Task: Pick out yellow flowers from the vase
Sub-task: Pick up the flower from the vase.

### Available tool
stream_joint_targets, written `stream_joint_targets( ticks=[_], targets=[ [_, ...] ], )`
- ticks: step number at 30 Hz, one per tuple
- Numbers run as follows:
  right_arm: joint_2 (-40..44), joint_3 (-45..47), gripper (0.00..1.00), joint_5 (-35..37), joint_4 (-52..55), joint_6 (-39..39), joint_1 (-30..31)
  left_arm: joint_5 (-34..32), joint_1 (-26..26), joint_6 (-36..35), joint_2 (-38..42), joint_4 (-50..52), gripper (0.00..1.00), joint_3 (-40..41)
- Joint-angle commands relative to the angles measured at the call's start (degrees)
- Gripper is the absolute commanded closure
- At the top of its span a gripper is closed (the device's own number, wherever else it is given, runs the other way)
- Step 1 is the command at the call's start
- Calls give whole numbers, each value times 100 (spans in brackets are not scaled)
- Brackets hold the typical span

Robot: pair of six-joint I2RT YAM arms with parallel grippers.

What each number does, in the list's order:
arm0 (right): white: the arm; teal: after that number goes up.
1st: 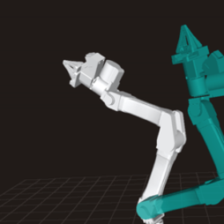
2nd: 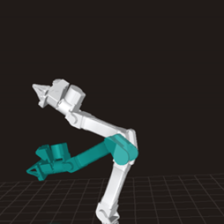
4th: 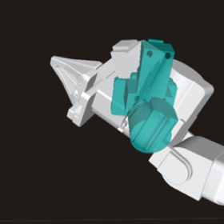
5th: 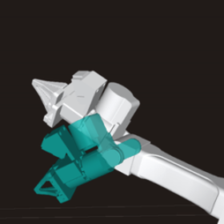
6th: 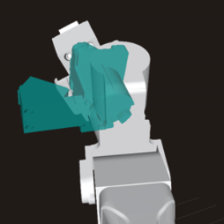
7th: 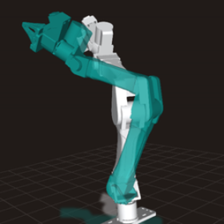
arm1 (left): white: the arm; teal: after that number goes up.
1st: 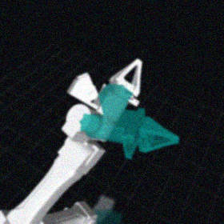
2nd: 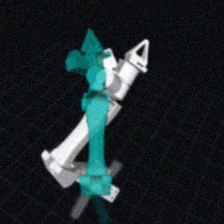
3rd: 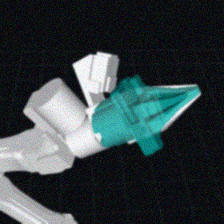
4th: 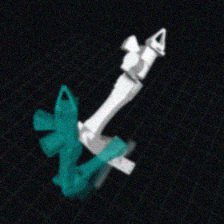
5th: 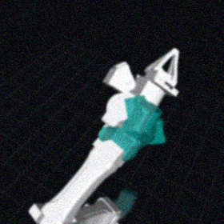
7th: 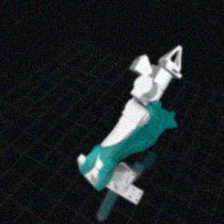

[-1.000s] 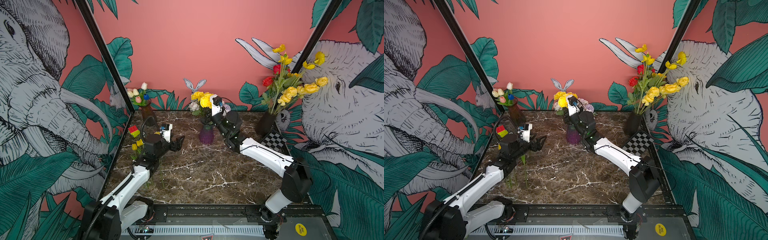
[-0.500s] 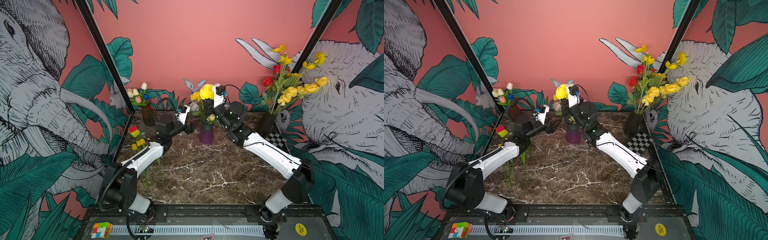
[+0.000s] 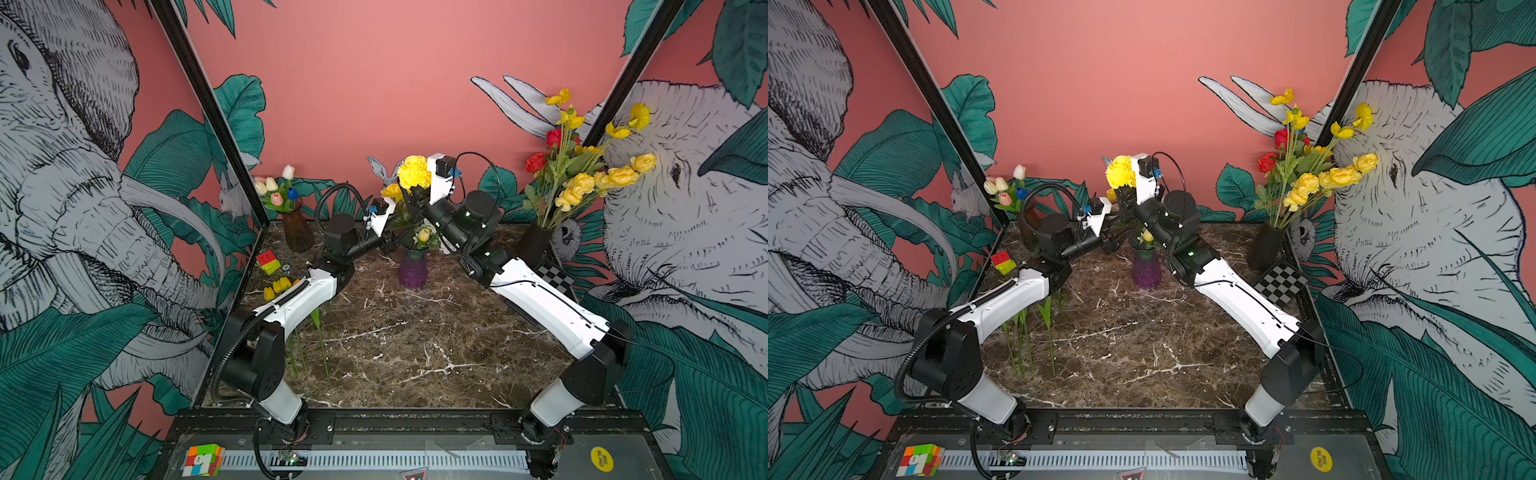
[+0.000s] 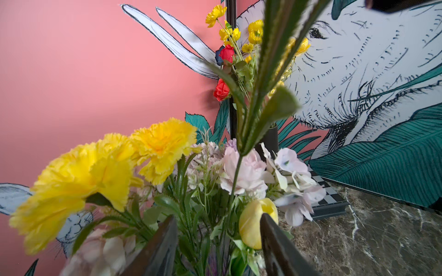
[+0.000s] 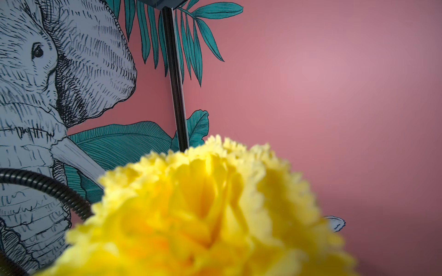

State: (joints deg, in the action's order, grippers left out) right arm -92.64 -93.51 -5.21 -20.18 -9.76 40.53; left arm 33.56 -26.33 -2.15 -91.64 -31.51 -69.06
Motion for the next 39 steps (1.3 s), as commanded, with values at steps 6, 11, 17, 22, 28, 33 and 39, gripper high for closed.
stream_joint_targets(
  ticks=[6,11,17,22,28,33,39],
  targets=[
    [-121,-245,71,-184,-114,-405,-11,607,-48,-179,-303,-31,55,-462],
    [-137,-333,71,-186,-108,-413,-15,717,-74,-96,-460,-18,62,-689],
    [-122,-413,71,-174,-71,-391,-12,776,-83,2,-594,-13,79,-870],
    [-70,-351,71,-82,-184,-395,-16,801,-84,135,-640,-95,96,-919],
    [-29,-344,69,-41,-211,-378,-13,711,-99,268,-645,-135,100,-977],
    [42,-104,59,-40,-460,-352,-11,567,-109,336,-608,-37,100,-1071],
    [829,391,50,-96,-478,-336,-11,275,-110,474,-439,415,100,-1258]
  ],
)
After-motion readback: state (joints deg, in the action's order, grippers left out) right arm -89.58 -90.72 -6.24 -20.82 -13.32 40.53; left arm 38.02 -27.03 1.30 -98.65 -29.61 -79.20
